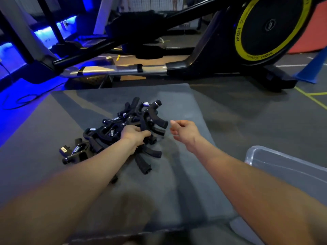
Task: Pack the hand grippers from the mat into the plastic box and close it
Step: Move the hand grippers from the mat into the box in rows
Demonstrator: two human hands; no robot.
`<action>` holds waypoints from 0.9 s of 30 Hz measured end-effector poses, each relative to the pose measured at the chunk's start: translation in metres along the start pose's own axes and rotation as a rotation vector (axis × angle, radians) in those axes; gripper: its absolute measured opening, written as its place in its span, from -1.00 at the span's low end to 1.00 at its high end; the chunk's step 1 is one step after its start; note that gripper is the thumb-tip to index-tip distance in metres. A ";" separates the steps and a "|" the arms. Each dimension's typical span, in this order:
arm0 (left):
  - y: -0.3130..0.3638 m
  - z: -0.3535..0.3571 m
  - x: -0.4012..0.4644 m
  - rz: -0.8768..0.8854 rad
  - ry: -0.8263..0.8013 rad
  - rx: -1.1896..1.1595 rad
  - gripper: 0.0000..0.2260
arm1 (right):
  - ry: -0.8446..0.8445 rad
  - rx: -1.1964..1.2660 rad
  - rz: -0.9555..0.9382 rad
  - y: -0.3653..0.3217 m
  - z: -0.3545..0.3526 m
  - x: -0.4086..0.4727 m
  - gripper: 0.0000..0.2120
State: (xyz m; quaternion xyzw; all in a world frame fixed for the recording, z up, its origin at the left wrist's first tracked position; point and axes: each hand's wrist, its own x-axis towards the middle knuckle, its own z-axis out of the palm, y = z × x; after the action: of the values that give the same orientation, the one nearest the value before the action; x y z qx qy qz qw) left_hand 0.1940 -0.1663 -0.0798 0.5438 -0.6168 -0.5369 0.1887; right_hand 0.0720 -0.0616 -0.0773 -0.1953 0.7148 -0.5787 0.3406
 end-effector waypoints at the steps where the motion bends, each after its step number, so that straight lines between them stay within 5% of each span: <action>1: 0.003 0.006 -0.006 0.027 -0.024 0.027 -0.83 | -0.016 0.063 0.032 -0.003 -0.008 -0.006 -0.72; 6: 0.018 0.044 -0.035 0.156 -0.133 0.126 -0.87 | -0.106 0.262 0.168 -0.015 -0.050 -0.033 -0.78; 11: 0.042 0.076 -0.066 0.273 -0.132 0.178 -0.75 | -0.009 0.325 0.107 -0.023 -0.084 -0.049 -0.84; 18: 0.075 0.110 -0.099 0.285 -0.122 0.046 -0.72 | 0.153 -0.164 -0.127 -0.020 -0.117 -0.056 -0.83; 24: 0.076 0.122 -0.105 0.038 -0.155 -0.342 -0.90 | -0.010 -0.435 -0.213 -0.023 -0.124 -0.071 -0.84; 27: 0.083 0.119 -0.109 0.038 -0.220 -0.455 -0.75 | -0.124 -0.385 -0.209 -0.024 -0.131 -0.075 -0.67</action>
State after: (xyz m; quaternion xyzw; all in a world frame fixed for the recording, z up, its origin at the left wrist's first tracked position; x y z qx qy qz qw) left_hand 0.0949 -0.0310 -0.0109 0.4137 -0.5069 -0.7144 0.2480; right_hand 0.0283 0.0740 -0.0220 -0.3649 0.7657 -0.4506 0.2785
